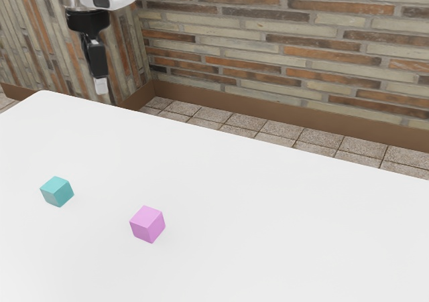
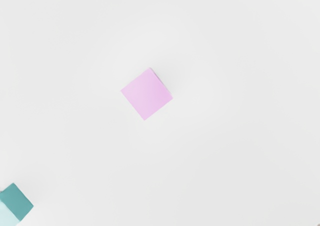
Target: Pick up the blue block with one arm, and put the blue block on the pink block with one arm
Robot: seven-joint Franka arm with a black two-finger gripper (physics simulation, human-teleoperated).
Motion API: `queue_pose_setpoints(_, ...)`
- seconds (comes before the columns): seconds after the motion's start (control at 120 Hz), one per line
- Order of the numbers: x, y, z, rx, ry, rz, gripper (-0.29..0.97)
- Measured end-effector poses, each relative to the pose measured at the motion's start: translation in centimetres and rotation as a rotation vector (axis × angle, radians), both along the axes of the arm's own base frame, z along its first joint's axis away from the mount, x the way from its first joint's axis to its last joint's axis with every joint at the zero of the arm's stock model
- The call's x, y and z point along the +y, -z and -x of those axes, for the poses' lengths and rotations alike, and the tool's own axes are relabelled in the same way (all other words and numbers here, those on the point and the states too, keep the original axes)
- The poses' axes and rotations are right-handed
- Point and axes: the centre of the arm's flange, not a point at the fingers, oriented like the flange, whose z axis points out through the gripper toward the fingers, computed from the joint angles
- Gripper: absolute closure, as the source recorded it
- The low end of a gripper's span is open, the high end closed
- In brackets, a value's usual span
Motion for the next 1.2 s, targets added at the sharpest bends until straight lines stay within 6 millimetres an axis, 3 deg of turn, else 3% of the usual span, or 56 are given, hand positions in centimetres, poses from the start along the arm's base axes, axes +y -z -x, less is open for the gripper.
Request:
queue_pose_setpoints(0.167, 0.7, -0.5, 0.1, -0.034, 0.039, 0.019, 0.0)
queue_pose_setpoints(0.2, 0.6, -0.8, 1.2, -0.039, 0.046, 0.019, 0.0)
queue_pose_setpoints(0.25, 1.4, -0.7, 5.2, -0.037, 0.047, 0.012, 0.0)
queue_pose_setpoints(0.325, 4.7, 3.2, 8.6, 0.022, 0.027, -0.008, 0.0)
queue_pose_setpoints(0.425, 8.9, 8.9, 9.5, 0.08, 0.065, 0.02, 0.0)
queue_pose_setpoints(0.583, 15.2, 14.5, 9.2, 0.095, 0.155, 0.075, 0.0)
queue_pose_setpoints(0.7, 19.4, 18.7, 7.9, 0.14, 0.222, 0.102, 0.0)
queue_pose_setpoints(0.892, 22.5, 23.8, 5.6, 0.091, 0.425, 0.101, 0.0)
queue_pose_setpoints(0.958, 24.2, 24.7, 5.3, 0.063, 0.469, 0.091, 0.0)
queue_pose_setpoints(1.2, 27.7, 28.1, 3.7, 0.004, 0.632, 0.06, 0.0)
